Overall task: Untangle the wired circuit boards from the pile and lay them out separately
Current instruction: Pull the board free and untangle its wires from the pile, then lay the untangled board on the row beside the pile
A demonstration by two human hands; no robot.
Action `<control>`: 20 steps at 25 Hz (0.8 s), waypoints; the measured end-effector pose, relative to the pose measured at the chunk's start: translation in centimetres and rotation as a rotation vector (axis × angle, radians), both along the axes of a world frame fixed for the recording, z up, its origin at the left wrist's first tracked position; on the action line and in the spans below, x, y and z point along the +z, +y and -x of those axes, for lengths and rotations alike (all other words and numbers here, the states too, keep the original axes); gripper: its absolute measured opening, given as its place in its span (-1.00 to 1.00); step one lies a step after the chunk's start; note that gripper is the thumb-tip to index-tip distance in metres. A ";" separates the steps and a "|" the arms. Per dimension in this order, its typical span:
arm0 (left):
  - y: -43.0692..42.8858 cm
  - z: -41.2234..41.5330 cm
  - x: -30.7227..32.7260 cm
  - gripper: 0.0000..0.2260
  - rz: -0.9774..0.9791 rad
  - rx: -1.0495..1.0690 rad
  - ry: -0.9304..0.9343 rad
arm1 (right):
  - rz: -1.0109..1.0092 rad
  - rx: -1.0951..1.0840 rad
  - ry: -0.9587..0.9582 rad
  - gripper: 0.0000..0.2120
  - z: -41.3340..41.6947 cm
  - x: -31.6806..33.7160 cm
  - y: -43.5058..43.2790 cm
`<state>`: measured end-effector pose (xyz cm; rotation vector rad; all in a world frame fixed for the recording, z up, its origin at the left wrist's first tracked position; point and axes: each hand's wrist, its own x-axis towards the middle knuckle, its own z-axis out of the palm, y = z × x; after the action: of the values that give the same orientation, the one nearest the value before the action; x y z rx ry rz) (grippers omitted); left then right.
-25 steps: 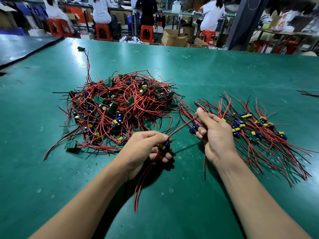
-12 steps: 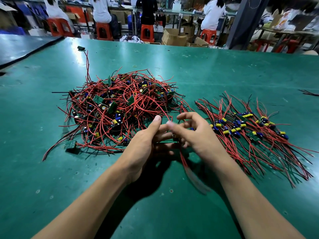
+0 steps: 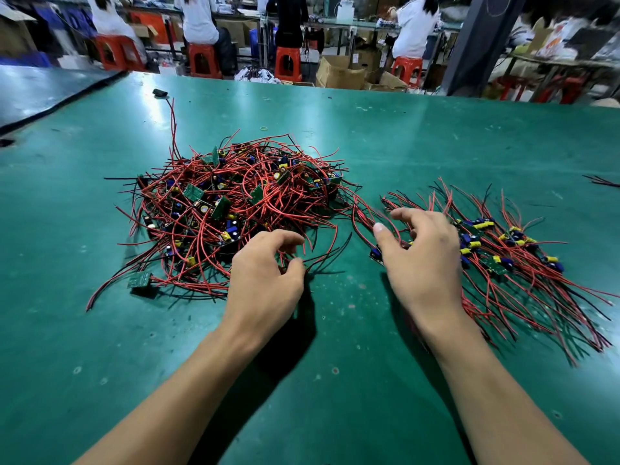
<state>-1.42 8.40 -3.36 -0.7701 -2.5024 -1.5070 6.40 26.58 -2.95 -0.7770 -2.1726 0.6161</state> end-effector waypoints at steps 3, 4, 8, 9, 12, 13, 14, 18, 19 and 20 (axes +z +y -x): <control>0.0 0.1 -0.2 -0.75 0.136 -0.003 0.053 | 0.044 0.288 0.016 -0.89 0.5 -0.2 -1.4; -0.1 0.2 -0.3 -0.75 0.156 -0.009 0.048 | 0.078 0.358 -0.032 -0.92 0.7 -0.4 -1.8; -0.3 0.1 -0.1 -0.75 0.190 -0.023 0.072 | 0.128 0.340 -0.225 -0.82 0.9 -1.3 -1.7; -0.4 0.0 0.1 -0.74 0.226 -0.027 0.081 | 0.145 0.307 -0.216 -0.81 0.9 -1.2 -1.4; -0.5 -0.2 0.2 -0.68 0.400 -0.052 0.098 | 0.209 0.253 -0.175 -0.79 0.7 -0.9 -0.8; -0.5 -0.2 0.2 -0.68 0.429 -0.053 0.111 | 0.221 0.262 -0.180 -0.80 0.6 -0.9 -0.8; -0.5 -0.2 0.1 -0.69 0.422 -0.050 0.132 | 0.235 0.277 -0.183 -0.82 0.6 -0.8 -0.9; -0.6 0.0 0.0 -0.74 0.216 -0.022 0.176 | 0.345 0.351 -0.164 -0.89 0.5 -0.3 -0.8; -0.5 0.0 0.1 -0.74 0.140 -0.009 0.162 | 0.443 0.384 -0.153 -0.91 0.5 -0.1 -0.9; -0.4 -0.1 0.1 -0.74 0.063 -0.004 0.148 | 0.595 0.433 -0.131 -0.94 0.4 0.0 -1.2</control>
<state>-1.34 8.00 -3.25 -0.8628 -2.4502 -1.3257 5.97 25.33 -2.92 -0.6468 -2.3140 1.5160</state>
